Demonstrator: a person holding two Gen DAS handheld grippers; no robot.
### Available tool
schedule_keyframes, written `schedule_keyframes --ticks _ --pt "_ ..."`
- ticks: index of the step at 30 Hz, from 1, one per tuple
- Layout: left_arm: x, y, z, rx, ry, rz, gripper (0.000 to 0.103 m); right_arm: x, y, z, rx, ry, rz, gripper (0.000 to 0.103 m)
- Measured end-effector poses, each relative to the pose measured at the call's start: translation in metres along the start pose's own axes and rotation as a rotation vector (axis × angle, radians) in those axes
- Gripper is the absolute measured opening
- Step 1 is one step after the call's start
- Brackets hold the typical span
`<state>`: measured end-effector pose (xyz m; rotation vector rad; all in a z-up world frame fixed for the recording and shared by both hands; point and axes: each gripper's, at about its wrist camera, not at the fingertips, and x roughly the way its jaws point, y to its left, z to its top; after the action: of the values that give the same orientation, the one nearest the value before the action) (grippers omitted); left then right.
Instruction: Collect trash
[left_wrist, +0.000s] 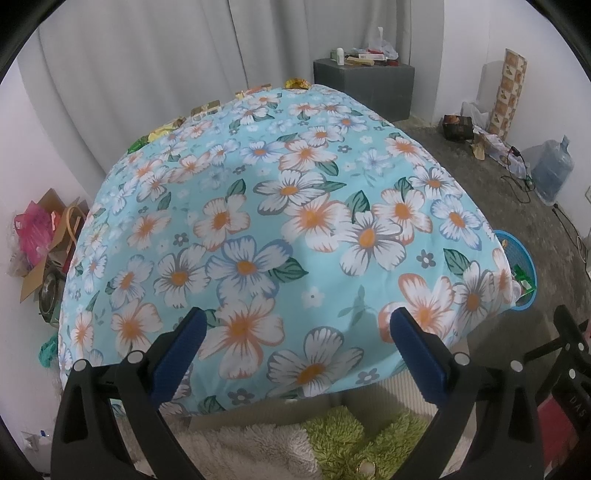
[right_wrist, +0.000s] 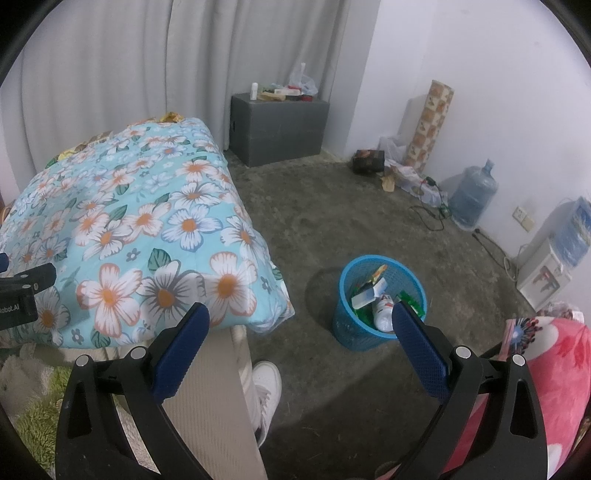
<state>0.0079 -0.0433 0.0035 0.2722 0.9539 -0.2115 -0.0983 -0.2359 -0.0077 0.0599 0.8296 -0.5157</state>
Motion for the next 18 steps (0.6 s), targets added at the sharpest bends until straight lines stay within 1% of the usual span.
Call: schedule_keyframes --ticks 7,18 --pt "0.0022 -0.0016 0.0025 0.007 0.01 0.0 0.097 -0.0012 0.0008 -0.0005 0.002 0.002 0.0 0.095" --pt "0.0011 -0.0013 0.0019 0.002 0.005 0.0 0.097 -0.0031 0.0019 -0.0025 0.008 0.006 0.001 0.095"
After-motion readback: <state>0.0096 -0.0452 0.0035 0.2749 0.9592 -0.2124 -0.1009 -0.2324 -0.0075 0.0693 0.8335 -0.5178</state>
